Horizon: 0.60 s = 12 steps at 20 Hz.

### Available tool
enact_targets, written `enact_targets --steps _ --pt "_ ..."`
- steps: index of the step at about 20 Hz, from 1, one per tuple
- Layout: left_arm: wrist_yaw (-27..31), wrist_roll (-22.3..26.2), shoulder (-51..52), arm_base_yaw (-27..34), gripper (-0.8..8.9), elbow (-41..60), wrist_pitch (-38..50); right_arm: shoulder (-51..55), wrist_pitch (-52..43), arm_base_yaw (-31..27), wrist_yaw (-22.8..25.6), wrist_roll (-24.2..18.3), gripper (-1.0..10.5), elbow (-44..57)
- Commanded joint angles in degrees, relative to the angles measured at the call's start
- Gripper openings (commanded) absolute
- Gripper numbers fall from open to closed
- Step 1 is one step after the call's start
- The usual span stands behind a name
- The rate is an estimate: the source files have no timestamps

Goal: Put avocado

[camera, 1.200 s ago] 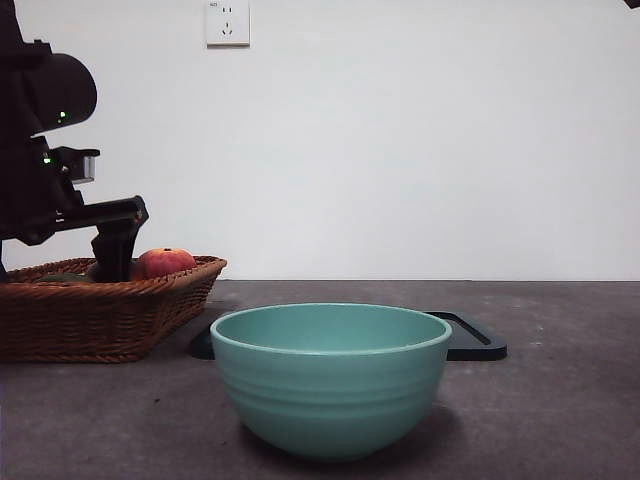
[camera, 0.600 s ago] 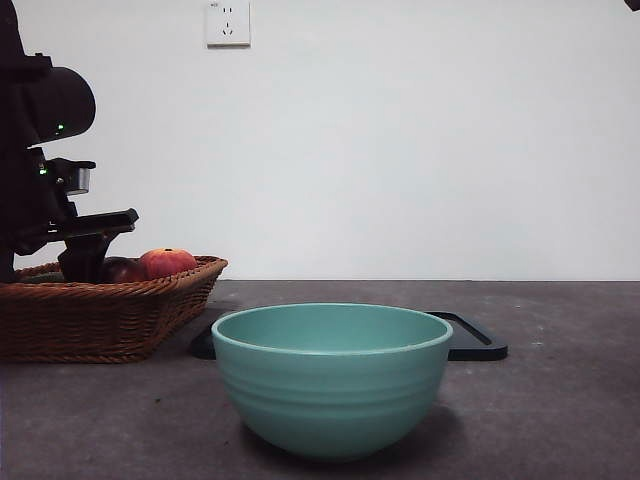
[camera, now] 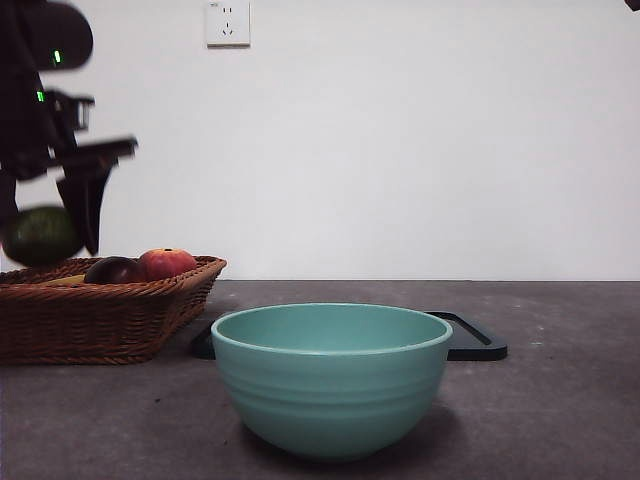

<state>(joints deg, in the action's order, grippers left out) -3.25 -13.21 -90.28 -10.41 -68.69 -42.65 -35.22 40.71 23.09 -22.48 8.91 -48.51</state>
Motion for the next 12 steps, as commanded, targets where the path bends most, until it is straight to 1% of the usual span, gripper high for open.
enact_targets --steps 1,3,5,9,12 --pt "-2.4 -0.3 2.8 -0.7 2.03 -1.4 -2.2 -0.2 -0.4 0.3 0.0 0.1 5.5 -1.0" --pt "-6.1 -0.3 6.3 -1.6 2.03 -1.4 -3.9 -0.1 -0.4 0.3 0.0 0.1 5.5 -1.0" --pt "-8.7 0.3 10.2 -4.0 2.03 -1.4 -5.2 -0.1 -0.4 0.3 0.0 0.1 5.5 -1.0" --pt "-8.9 0.6 16.2 -11.4 2.03 -1.4 -8.8 -0.1 -0.5 0.3 0.0 0.1 5.5 -1.0" --pt "-8.9 0.0 17.7 -18.1 2.03 -1.4 -9.6 -0.1 -0.6 0.3 0.0 0.1 5.5 -1.0"
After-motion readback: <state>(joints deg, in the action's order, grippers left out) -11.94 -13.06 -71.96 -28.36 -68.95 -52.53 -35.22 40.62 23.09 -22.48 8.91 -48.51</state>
